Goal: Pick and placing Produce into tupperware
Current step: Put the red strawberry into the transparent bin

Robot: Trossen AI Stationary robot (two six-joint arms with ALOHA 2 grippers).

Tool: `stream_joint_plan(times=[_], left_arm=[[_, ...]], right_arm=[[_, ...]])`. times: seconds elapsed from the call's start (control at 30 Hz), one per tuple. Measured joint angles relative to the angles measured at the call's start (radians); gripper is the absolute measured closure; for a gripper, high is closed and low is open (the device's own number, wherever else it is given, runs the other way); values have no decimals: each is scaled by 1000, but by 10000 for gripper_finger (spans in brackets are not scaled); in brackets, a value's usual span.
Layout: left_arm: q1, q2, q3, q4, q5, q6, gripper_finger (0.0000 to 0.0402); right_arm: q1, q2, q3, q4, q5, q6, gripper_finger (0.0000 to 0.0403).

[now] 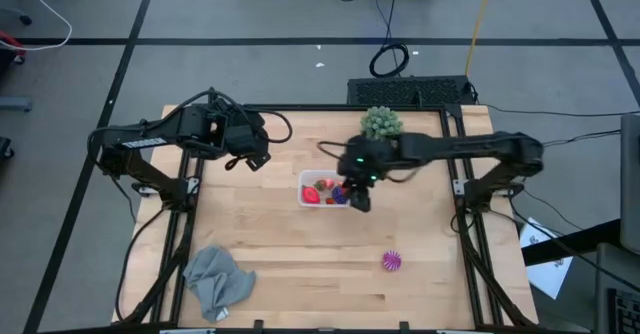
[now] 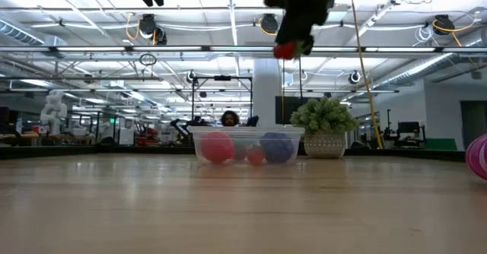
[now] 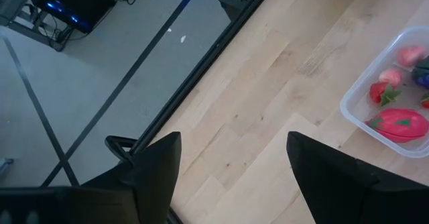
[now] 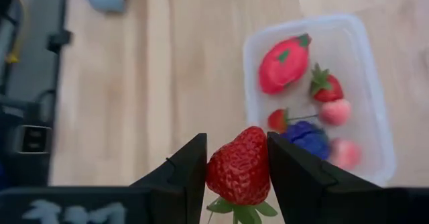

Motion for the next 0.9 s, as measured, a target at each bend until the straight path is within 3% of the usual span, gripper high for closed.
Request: stream_joint_plan(times=[0.17,0.43,0.9], left_arm=[[0,0,0,-2,0,0,124],[0,0,0,-2,-17,3,124],[0,0,0,-2,-34,2,124]], right_arm=[[-37,157,111,-47,-1,-91,270],[-80,297,125,-76,-2,-151,270],[-84,337,125,9,-3,-258,270]])
